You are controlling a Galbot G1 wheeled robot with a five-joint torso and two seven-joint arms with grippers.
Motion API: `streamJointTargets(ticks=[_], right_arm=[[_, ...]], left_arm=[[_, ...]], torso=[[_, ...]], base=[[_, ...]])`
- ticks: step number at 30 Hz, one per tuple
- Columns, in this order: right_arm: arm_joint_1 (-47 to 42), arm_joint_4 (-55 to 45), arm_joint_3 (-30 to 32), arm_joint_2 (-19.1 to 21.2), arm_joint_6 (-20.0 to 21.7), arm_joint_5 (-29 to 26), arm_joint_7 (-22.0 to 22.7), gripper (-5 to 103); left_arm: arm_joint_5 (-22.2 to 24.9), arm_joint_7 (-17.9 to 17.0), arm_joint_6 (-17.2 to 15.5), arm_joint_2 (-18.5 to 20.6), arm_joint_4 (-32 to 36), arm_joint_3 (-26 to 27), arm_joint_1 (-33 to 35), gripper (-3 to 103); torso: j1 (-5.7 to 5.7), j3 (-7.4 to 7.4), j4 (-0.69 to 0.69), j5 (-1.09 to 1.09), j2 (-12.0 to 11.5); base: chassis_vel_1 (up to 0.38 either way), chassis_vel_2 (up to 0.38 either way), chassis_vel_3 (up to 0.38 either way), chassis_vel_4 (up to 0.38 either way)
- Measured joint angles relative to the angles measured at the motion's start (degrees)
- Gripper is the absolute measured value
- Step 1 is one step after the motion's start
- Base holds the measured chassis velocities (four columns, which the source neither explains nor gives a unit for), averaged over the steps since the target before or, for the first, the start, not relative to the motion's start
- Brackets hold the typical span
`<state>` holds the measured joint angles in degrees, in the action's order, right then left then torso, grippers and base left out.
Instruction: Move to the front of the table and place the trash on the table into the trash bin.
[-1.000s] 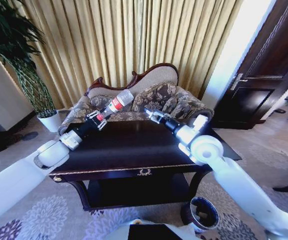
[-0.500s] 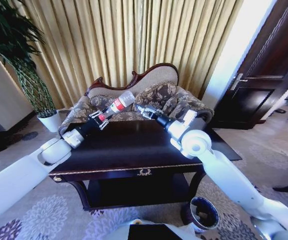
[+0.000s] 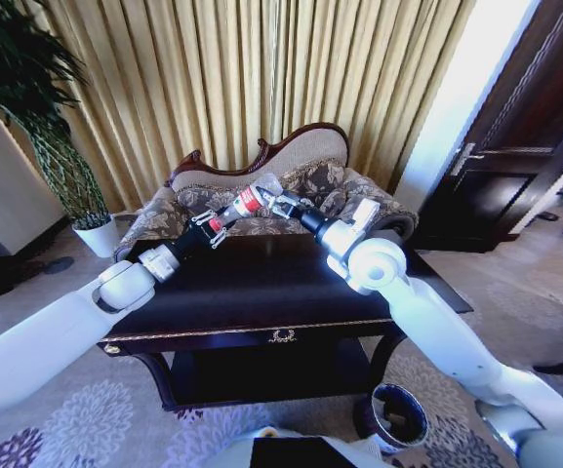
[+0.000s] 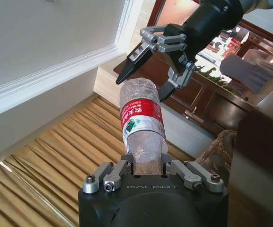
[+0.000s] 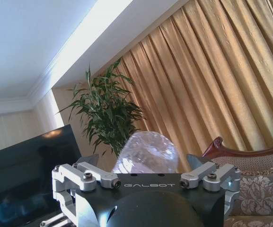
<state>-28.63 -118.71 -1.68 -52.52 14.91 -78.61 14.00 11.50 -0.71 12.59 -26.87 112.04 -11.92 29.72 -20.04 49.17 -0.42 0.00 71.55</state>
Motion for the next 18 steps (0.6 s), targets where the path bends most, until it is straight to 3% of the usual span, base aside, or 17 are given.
streamJointTargets(ticks=[18], right_arm=[[0.3,-0.5,-1.5,0.4,0.0,1.6,0.2,100]], left_arm=[[0.0,-0.3,-0.2,-3.0,-0.5,-8.0,-6.5,25]], torso=[[0.0,0.0,-0.01,0.0,0.0]], base=[[0.0,0.0,0.0,0.0]])
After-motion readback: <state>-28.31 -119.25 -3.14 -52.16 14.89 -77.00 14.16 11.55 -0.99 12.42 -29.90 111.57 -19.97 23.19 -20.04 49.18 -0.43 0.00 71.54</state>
